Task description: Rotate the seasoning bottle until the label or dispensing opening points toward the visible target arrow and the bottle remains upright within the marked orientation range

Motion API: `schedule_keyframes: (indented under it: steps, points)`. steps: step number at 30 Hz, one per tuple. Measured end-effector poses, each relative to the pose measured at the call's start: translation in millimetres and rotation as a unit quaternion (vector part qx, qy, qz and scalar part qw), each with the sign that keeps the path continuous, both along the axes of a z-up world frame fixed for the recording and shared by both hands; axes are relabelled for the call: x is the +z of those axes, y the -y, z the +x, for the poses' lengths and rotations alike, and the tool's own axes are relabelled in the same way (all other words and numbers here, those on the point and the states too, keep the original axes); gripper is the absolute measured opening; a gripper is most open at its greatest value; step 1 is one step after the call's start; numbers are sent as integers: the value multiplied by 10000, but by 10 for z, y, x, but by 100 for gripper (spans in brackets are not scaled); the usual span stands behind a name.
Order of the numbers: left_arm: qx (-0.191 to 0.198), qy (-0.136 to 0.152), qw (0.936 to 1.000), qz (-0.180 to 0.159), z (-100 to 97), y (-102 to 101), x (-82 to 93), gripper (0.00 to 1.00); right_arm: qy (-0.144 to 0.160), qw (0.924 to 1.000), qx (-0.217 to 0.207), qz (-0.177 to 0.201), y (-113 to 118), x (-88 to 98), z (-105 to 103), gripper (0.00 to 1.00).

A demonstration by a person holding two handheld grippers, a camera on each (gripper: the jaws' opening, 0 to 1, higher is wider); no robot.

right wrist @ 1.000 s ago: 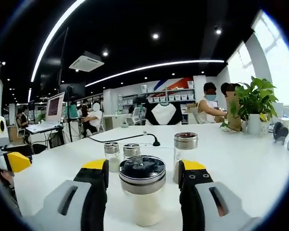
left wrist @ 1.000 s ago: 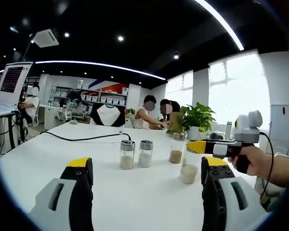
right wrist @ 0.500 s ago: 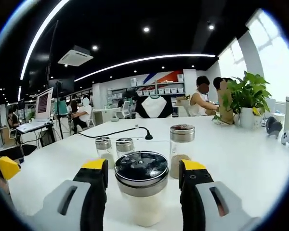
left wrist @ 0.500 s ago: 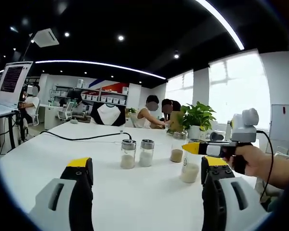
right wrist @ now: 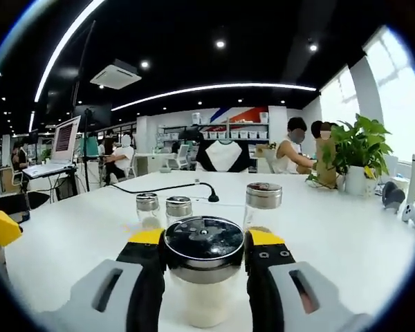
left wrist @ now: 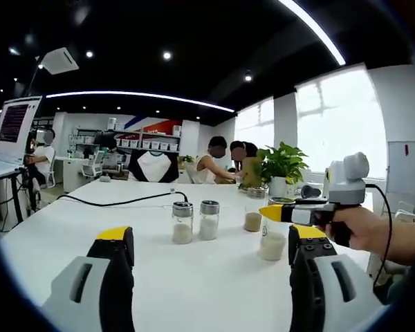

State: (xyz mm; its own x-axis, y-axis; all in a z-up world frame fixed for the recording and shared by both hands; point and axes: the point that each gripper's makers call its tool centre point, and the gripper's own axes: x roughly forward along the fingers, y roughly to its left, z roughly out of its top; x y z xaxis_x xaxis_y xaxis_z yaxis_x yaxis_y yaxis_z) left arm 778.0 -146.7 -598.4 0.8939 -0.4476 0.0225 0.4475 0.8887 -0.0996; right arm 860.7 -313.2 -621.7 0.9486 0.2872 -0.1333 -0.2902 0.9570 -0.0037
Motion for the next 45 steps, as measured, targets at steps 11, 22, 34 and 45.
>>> schedule_keyframes:
  steps: [11, 22, 34, 45]
  points:
    - [-51, 11, 10000, -45, -8, 29, 24, 97, -5, 9999, -51, -106, 14, -14, 8, 41]
    - [-98, -51, 9999, 13, -37, 97, 2, 95, -41, 9999, -101, -107, 39, -27, 26, 41]
    - [-109, 47, 9999, 80, -18, 141, 91, 96, -65, 9999, -23, -97, 40, -34, 17, 41]
    - [-138, 2, 9999, 82, -88, 178, 64, 96, -98, 9995, 268, -146, 10, -31, -5, 41]
